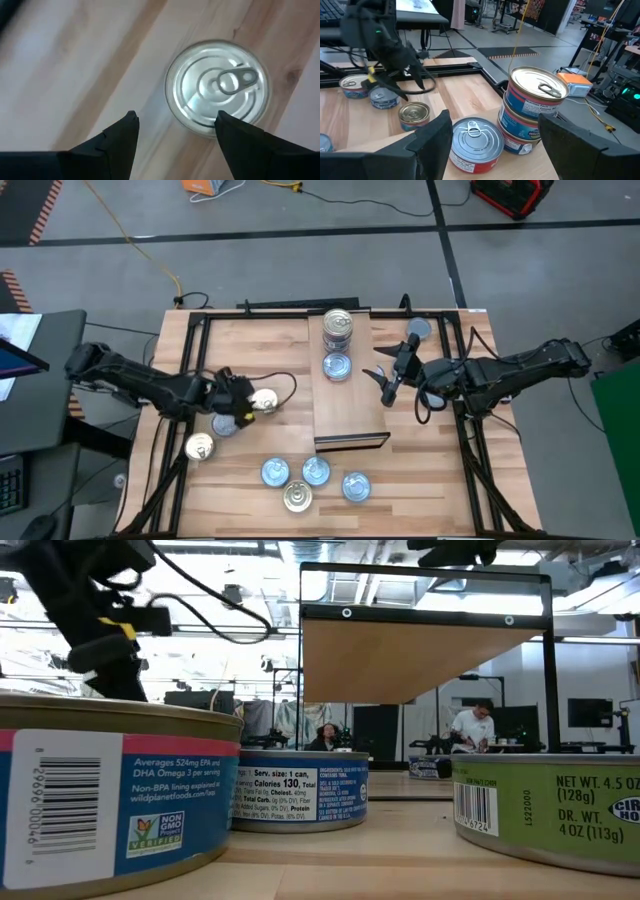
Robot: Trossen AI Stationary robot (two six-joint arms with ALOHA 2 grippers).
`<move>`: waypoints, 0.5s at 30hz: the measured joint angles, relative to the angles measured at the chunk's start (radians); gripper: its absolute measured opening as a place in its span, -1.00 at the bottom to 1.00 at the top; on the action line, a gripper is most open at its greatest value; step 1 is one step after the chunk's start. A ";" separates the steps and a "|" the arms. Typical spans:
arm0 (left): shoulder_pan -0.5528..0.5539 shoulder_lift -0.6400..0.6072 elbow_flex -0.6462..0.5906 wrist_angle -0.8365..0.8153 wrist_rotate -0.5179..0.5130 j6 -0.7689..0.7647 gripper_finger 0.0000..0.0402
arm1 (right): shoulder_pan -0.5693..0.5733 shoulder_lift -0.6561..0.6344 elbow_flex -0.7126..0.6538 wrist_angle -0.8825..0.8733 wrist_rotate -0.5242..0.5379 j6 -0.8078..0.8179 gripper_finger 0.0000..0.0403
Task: Stack canned seafood by type on shelf
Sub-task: Stack the blue and pink tuna can on the shelf on top of the other blue and pink tuna can
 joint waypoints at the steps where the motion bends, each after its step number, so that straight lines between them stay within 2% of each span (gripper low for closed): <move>1: 0.031 0.000 0.000 0.004 0.041 0.004 0.25 | 0.000 0.000 0.000 0.004 0.000 0.000 0.58; 8: 0.242 -0.001 -0.003 0.127 0.250 0.145 0.09 | 0.001 0.000 0.000 0.014 -0.001 0.006 0.58; 15: 0.411 0.041 -0.004 0.141 0.397 0.236 -0.10 | 0.001 0.000 0.000 0.011 -0.001 -0.002 0.58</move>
